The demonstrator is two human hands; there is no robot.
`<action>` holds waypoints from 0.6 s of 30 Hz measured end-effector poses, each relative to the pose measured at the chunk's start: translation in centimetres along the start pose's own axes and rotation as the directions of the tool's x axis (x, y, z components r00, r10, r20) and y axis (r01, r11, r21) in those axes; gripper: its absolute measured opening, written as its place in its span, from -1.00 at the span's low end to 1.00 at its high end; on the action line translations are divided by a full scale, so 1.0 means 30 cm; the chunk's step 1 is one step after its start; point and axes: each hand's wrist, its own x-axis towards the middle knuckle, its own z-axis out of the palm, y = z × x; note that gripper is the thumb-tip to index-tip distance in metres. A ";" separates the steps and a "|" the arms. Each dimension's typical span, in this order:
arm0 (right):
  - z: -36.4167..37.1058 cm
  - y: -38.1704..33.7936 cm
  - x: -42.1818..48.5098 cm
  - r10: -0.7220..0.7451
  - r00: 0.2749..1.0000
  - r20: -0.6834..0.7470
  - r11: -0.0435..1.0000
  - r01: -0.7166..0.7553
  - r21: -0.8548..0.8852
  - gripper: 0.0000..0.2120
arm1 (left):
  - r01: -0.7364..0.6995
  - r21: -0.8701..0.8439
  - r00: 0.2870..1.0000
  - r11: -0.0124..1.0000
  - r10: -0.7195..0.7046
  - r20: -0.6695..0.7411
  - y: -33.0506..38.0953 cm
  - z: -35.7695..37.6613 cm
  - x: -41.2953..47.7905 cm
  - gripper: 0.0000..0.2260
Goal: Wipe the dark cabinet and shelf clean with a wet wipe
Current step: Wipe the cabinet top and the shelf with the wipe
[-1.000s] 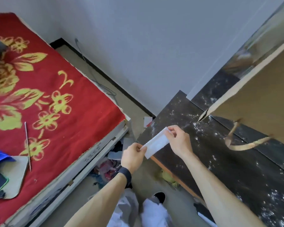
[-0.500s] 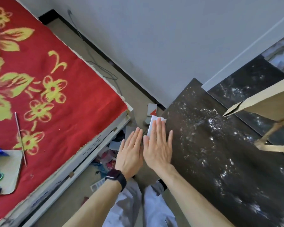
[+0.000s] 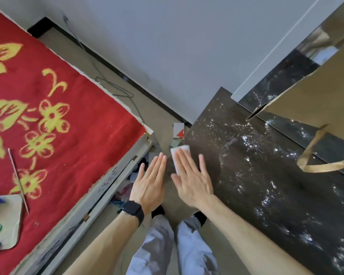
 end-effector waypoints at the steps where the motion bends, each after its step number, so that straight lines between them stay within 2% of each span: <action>1: -0.011 -0.016 0.081 -0.029 1.000 0.003 1.000 0.029 0.000 -0.41 | -0.007 0.020 1.000 1.000 0.007 0.002 -0.003 -0.001 0.001 -0.31; 2: -0.030 -0.014 0.154 -0.008 1.000 0.015 1.000 0.008 0.000 -0.42 | -0.014 0.039 1.000 0.999 0.014 0.003 -0.006 -0.004 0.003 -0.32; 4: -0.062 0.058 0.224 0.150 0.988 0.027 0.989 -0.150 -0.003 -0.43 | -0.019 0.066 1.000 0.998 0.019 -0.008 -0.004 -0.012 0.003 -0.35; 6: -0.069 0.151 0.175 0.349 0.937 0.022 0.937 -0.349 0.020 -0.42 | -0.015 0.071 1.000 0.997 0.016 -0.019 0.001 -0.022 0.003 -0.35; 8: -0.063 0.184 0.047 0.469 0.883 0.014 0.883 -0.469 0.031 -0.39 | -0.008 0.060 1.000 0.998 0.008 0.004 0.007 -0.029 0.003 -0.33; 10: -0.044 0.121 -0.084 0.461 0.887 -0.001 0.887 -0.461 0.009 -0.38 | 0.003 0.053 1.000 0.999 -0.004 0.018 0.014 -0.035 0.001 -0.31; 12: -0.013 0.021 -0.129 0.334 0.943 -0.005 0.942 -0.334 0.020 -0.38 | 0.013 0.048 1.000 0.999 -0.015 0.027 0.019 -0.038 0.002 -0.31; 15: -0.012 -0.047 0.012 0.155 0.988 -0.022 0.988 -0.155 0.019 -0.40 | 0.005 0.068 1.000 0.998 -0.007 0.030 0.013 -0.041 0.002 -0.32; 16: -0.026 -0.042 0.065 0.149 0.989 -0.013 0.989 -0.149 0.013 -0.41 | -0.001 0.086 1.000 0.996 -0.001 0.027 0.010 -0.043 0.001 -0.34; 18: -0.035 0.006 0.101 0.260 0.966 -0.010 0.966 -0.259 0.018 -0.41 | -0.021 0.109 1.000 0.994 0.020 0.009 0.011 -0.055 0.002 -0.39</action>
